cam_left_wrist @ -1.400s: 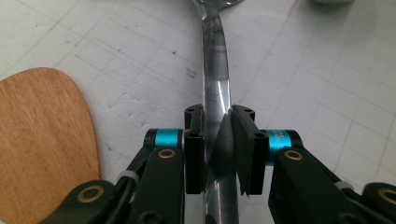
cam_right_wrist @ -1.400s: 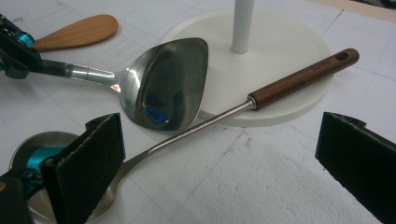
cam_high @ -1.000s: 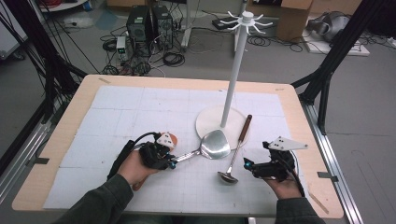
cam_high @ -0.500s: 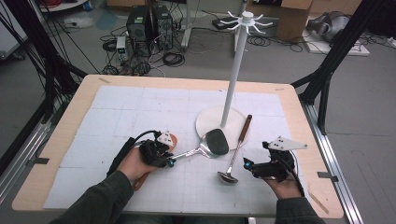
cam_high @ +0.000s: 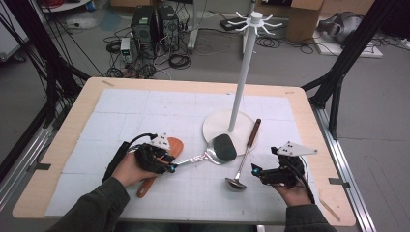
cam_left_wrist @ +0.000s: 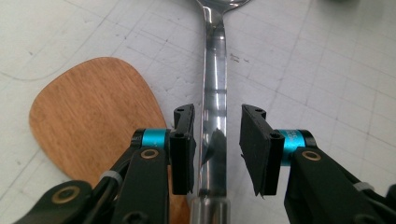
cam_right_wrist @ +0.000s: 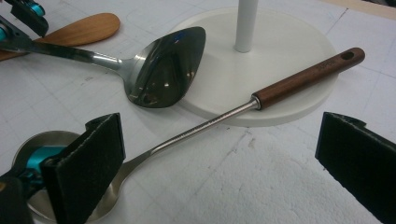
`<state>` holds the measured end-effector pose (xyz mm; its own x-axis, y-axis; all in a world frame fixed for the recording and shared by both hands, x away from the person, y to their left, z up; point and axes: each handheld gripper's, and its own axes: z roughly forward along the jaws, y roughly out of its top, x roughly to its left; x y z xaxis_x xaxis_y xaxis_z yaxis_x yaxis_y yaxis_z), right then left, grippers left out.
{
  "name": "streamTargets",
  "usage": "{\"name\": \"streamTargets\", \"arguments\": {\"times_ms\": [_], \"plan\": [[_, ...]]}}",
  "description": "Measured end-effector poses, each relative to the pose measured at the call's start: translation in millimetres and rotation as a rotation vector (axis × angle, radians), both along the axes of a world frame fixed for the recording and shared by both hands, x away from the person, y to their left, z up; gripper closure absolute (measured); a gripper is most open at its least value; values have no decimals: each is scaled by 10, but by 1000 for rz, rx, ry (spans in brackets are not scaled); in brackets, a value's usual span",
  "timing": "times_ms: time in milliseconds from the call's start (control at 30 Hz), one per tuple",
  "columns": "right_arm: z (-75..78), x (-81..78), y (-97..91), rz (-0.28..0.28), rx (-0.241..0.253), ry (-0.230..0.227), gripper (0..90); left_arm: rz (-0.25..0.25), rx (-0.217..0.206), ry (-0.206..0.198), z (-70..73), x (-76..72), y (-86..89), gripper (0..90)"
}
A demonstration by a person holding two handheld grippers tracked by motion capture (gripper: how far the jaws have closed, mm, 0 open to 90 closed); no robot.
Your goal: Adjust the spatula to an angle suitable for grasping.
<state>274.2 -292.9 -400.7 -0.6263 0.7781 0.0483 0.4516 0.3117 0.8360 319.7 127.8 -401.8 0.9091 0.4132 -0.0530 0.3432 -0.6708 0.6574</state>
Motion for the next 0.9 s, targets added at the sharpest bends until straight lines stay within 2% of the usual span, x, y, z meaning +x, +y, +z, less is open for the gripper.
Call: {"name": "streamTargets", "arguments": {"times_ms": [233,333,467,900], "plan": [[-1,3,4,0,-1,3,4,-1,-37,-20,42,-72,234,639],[-1,5,7,0,-2,2,4,14,-61,-24,30,-107,319,636],[-1,4,10,-1,-2,2,4,19,-74,-24,28,-147,422,632],[1,5,8,-4,-2,2,4,31,-66,-16,-81,-299,706,603]]}}
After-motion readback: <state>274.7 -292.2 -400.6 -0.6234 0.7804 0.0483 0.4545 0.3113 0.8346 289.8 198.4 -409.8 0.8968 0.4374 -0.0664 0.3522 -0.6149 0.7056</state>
